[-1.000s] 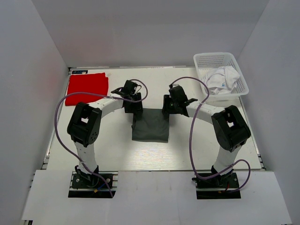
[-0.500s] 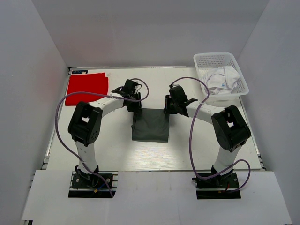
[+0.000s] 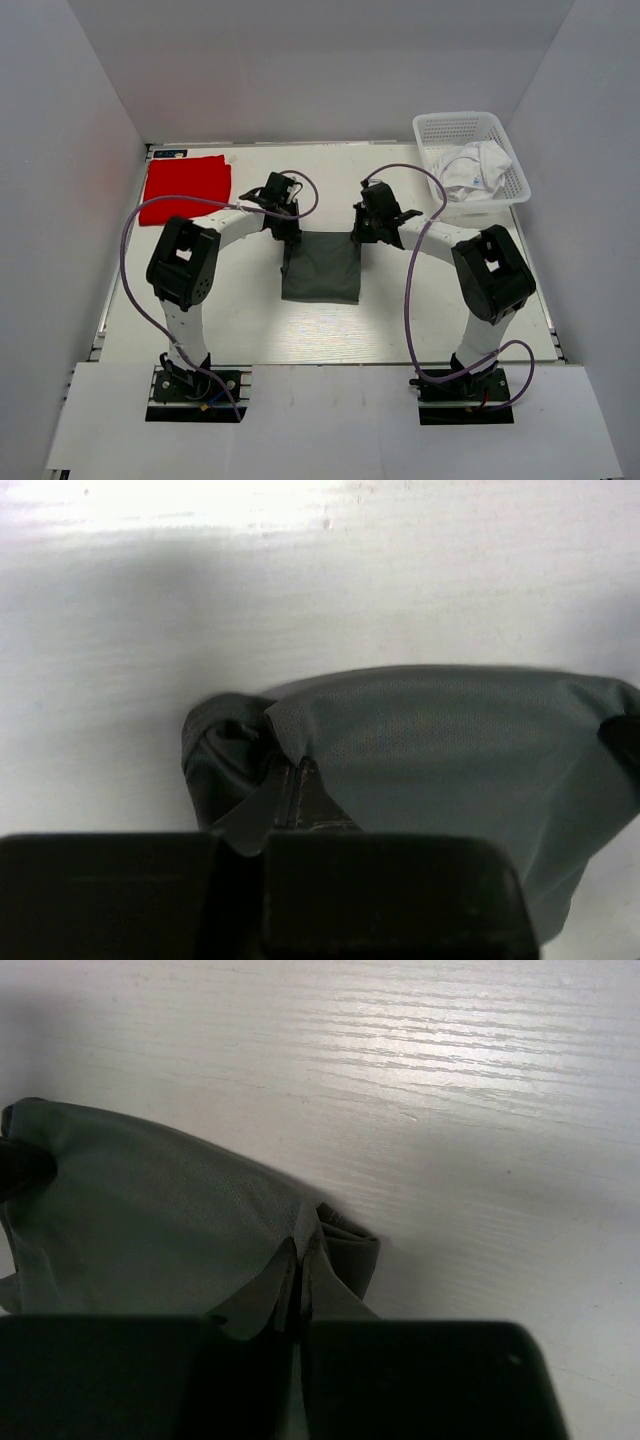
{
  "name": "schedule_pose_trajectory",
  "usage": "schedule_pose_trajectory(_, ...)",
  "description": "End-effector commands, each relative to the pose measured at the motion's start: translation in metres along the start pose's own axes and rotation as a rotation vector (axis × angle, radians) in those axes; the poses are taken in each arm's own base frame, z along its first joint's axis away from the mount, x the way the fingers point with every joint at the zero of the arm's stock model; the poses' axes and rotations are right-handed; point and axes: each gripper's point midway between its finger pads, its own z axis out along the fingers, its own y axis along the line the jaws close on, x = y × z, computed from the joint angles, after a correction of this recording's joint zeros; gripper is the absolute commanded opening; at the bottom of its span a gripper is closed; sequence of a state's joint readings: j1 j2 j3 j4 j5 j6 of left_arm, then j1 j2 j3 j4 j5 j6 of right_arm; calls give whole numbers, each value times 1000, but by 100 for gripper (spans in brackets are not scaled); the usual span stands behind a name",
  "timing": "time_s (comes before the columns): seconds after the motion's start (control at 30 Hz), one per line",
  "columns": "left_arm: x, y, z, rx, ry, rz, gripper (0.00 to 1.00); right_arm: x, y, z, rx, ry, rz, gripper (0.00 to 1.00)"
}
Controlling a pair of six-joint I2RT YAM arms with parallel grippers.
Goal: Fold and stack the t-shirts
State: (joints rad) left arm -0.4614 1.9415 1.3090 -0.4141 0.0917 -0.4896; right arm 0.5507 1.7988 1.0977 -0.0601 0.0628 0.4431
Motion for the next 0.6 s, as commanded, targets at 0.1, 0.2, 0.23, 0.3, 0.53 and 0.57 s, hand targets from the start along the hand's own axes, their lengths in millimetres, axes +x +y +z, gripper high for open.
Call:
schedule_pose_trajectory(0.1, -26, -24, -75, 102, -191, 7, 0, -28, 23, -34, -100, -89, -28, 0)
schedule_pose_trajectory(0.2, -21, -21, -89, 107, -219, -1, 0, -30, 36, -48, -173, -105, -41, 0)
schedule_pose_trajectory(0.23, -23, -25, -101, 131, -245, 3, 0, -24, 37, -48, -190, -91, -47, 0)
schedule_pose_trajectory(0.3, -16, -22, -105, 131, -244, 3, 0, -25, 42, -54, -218, -94, -51, 0)
schedule_pose_trajectory(0.53, -12, -3, -91, 61, -248, -33, 0, -31, 43, -42, -219, -101, -46, 0)
schedule_pose_trajectory(0.57, -20, -4, -88, 52, -260, -34, 0, -27, 37, -33, -188, -84, -31, 0)
